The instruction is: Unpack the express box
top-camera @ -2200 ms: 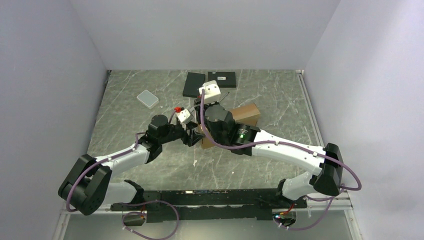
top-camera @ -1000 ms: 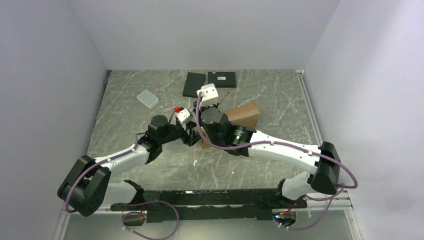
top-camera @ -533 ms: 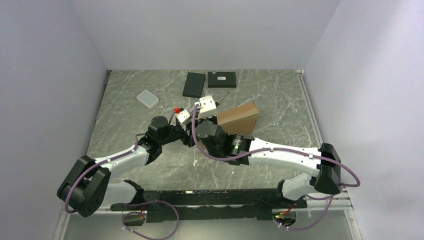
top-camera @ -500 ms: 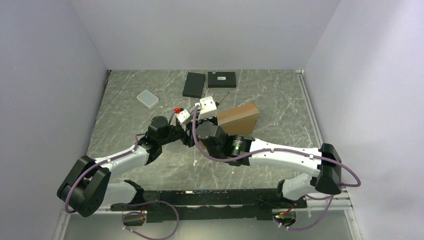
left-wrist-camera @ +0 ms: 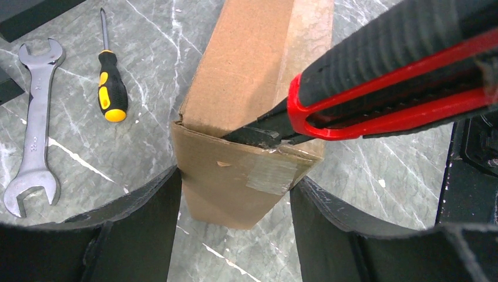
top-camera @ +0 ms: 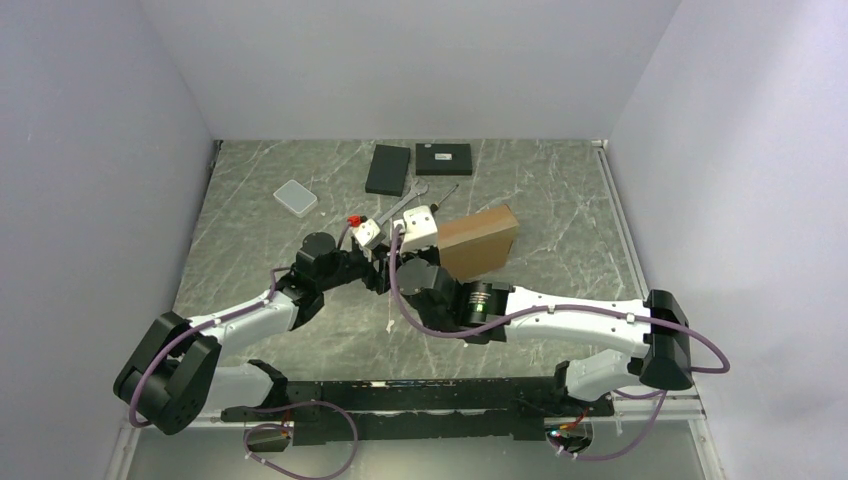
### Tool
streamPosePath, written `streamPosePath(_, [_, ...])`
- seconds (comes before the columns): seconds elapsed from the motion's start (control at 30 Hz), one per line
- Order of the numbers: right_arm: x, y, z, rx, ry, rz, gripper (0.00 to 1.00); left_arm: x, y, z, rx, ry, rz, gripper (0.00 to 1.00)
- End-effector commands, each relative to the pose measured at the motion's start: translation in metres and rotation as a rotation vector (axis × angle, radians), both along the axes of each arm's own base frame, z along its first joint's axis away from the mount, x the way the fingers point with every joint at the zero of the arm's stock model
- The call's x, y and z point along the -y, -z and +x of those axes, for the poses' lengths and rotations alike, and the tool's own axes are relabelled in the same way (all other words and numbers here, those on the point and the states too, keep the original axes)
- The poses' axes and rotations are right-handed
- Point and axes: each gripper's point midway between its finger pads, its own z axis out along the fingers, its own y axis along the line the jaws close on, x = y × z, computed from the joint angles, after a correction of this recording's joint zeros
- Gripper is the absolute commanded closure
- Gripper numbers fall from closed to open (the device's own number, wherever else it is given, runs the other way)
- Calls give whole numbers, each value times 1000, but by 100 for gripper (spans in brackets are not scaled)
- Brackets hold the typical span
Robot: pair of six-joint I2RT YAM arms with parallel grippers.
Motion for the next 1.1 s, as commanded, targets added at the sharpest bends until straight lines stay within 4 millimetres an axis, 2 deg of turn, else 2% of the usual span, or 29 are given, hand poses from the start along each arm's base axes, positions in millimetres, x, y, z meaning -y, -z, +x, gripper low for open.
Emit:
streamPosePath(0.0, [14, -26, -6, 2, 46, 26, 100, -3, -27, 13, 77, -56, -52, 100])
streamPosePath(0.27, [12, -36, -6, -40, 81, 18, 100, -3, -27, 13, 79, -56, -49, 100])
streamPosePath(0.5, [5, -19, -5, -71, 88, -40, 100, -4, -28, 13, 81, -59, -51, 100])
streamPosePath(0.73, [10, -2, 2, -80, 90, -56, 100, -3, -29, 12, 81, -56, -56, 100])
streamPosePath(0.97, [15, 13, 0, -107, 110, -81, 100, -4, -29, 14, 80, -67, -54, 100])
streamPosePath(1.07, [18, 5, -5, -93, 114, -80, 100, -5, -29, 14, 79, -73, -55, 100])
